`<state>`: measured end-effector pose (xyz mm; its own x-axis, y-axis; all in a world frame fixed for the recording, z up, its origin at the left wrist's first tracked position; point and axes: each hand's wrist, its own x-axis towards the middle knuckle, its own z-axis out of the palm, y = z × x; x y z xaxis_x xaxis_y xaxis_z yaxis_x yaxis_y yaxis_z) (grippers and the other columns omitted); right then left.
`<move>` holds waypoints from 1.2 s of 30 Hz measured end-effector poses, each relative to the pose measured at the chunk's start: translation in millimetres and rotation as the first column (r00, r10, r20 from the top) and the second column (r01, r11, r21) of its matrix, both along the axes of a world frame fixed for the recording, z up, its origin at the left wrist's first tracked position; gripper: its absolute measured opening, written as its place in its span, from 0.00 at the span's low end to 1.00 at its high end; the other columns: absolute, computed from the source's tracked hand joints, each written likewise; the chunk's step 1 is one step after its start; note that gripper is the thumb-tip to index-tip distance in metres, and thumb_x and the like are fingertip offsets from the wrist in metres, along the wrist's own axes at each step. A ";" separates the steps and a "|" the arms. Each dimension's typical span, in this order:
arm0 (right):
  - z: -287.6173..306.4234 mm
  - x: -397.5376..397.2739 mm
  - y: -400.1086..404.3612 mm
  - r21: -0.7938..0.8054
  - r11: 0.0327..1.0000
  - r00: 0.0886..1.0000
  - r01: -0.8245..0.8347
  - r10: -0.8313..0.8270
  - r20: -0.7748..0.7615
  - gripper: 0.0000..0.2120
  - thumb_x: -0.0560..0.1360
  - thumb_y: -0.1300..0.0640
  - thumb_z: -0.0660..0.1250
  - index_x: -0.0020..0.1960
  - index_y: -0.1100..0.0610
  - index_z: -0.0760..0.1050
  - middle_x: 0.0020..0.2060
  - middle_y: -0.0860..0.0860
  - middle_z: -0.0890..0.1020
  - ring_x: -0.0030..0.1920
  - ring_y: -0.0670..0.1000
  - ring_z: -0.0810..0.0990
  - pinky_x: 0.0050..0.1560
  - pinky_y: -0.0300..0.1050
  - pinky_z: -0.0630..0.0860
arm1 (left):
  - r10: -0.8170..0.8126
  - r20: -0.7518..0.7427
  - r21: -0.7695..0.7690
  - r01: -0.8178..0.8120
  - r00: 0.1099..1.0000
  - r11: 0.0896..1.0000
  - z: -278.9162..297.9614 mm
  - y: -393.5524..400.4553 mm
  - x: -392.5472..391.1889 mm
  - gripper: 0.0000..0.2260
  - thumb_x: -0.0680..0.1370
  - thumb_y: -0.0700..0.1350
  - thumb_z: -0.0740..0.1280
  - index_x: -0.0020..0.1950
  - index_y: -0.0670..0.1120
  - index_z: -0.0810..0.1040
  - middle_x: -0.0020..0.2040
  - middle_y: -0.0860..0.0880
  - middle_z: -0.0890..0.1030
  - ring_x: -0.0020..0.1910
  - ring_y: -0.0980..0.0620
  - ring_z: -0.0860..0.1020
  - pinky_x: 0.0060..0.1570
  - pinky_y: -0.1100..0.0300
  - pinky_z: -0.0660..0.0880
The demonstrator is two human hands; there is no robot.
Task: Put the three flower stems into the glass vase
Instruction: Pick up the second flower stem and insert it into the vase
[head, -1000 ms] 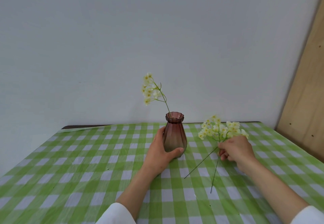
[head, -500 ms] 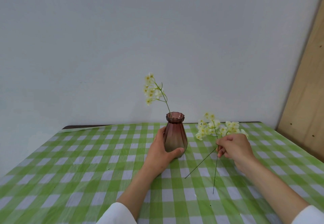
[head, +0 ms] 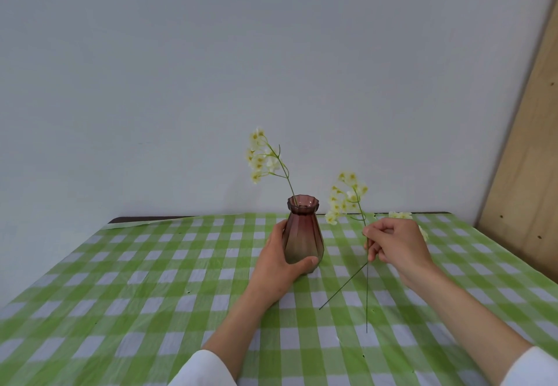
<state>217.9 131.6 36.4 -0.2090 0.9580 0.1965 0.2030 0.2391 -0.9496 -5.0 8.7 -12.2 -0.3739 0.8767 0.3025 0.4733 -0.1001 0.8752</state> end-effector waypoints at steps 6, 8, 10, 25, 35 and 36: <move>20.0 -8.6 -2.3 0.061 0.997 0.999 -0.042 0.043 -0.018 0.09 0.79 0.69 0.71 0.40 0.66 0.83 0.25 0.55 0.84 0.20 0.52 0.79 0.18 0.36 0.65 | -0.001 0.002 -0.003 0.001 1.000 1.000 0.7 -0.3 0.4 0.42 0.69 0.59 0.80 0.78 0.58 0.64 0.68 0.59 0.77 0.65 0.57 0.78 0.53 0.68 0.73; 28.3 -11.2 -3.0 0.093 0.995 0.999 -0.047 0.048 -0.008 0.09 0.79 0.68 0.71 0.39 0.65 0.83 0.25 0.55 0.84 0.21 0.52 0.80 0.19 0.35 0.65 | -0.001 0.001 -0.005 0.001 1.000 1.000 0.9 -0.4 0.5 0.42 0.69 0.59 0.80 0.79 0.58 0.64 0.68 0.59 0.77 0.65 0.57 0.78 0.52 0.69 0.73; 37.0 -14.3 -3.4 0.130 0.990 0.999 -0.050 0.050 0.005 0.09 0.79 0.68 0.71 0.39 0.64 0.83 0.25 0.54 0.84 0.21 0.52 0.80 0.19 0.35 0.66 | 0.000 0.000 -0.005 0.000 1.000 1.000 0.8 -0.4 0.5 0.42 0.70 0.58 0.80 0.79 0.57 0.64 0.68 0.59 0.77 0.65 0.57 0.78 0.52 0.70 0.73; 99.4 -50.7 -10.8 0.325 0.943 0.995 -0.072 0.092 -0.045 0.11 0.79 0.67 0.71 0.38 0.61 0.81 0.24 0.52 0.83 0.20 0.51 0.80 0.20 0.36 0.67 | 0.009 -0.013 -0.001 -0.009 1.000 1.000 1.6 0.1 1.8 0.43 0.70 0.59 0.80 0.80 0.56 0.64 0.70 0.59 0.76 0.67 0.56 0.77 0.57 0.66 0.73; 137.8 -71.4 -5.5 0.383 0.923 0.993 -0.020 0.062 -0.098 0.09 0.78 0.68 0.70 0.39 0.62 0.81 0.28 0.56 0.84 0.20 0.50 0.81 0.21 0.36 0.70 | 0.015 -0.021 -0.013 -0.015 1.000 1.000 0.8 0.2 1.1 0.43 0.71 0.58 0.80 0.80 0.56 0.63 0.72 0.57 0.75 0.68 0.55 0.77 0.64 0.58 0.75; 141.1 -73.2 -4.8 0.387 0.922 0.993 -0.015 0.058 -0.101 0.10 0.78 0.68 0.70 0.39 0.61 0.81 0.28 0.56 0.84 0.20 0.49 0.81 0.21 0.35 0.70 | 0.017 -0.022 -0.015 -0.017 1.000 1.000 1.0 0.3 1.0 0.43 0.71 0.58 0.80 0.81 0.56 0.63 0.72 0.57 0.75 0.69 0.55 0.77 0.64 0.58 0.75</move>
<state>144.7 126.7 177.4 -0.1991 0.7955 0.5723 0.0882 0.5962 -0.7980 -4.0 9.0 -11.3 -0.3821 0.8748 0.2979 0.4940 -0.0790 0.8659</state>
